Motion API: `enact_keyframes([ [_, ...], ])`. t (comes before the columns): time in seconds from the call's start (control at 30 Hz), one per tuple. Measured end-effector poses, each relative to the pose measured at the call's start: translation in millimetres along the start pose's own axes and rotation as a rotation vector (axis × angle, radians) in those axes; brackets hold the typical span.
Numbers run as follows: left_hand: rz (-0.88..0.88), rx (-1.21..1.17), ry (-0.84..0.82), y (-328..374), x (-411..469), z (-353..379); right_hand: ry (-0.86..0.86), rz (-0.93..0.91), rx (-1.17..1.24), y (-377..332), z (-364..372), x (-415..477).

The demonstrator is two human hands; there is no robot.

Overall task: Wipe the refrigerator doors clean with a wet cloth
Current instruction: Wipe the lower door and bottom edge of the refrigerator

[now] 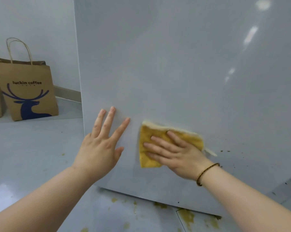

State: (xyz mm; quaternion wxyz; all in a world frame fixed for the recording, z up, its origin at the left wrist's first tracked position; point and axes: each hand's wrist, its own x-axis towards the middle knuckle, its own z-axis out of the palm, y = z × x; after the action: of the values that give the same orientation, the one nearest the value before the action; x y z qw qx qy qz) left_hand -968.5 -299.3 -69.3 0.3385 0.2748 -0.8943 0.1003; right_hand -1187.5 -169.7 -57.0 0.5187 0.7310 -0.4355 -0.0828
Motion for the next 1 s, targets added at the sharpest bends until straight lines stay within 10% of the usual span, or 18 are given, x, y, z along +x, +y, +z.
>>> enact_keyframes([
  [0.3, -0.046, -0.025, 0.045, 6.8, -2.2, 6.1, 0.212, 0.614, -0.165, 33.4, -16.7, -17.6],
  [0.63, 0.034, -0.098, -0.015, 38.0, -1.9, 1.7, -0.098, -0.095, -0.113, 2.3, 1.4, -76.1],
  [1.0, -0.022, -0.057, 0.032, 57.1, -2.4, 19.5, 0.172, 0.676, -0.175, 28.1, -9.3, -96.0],
])
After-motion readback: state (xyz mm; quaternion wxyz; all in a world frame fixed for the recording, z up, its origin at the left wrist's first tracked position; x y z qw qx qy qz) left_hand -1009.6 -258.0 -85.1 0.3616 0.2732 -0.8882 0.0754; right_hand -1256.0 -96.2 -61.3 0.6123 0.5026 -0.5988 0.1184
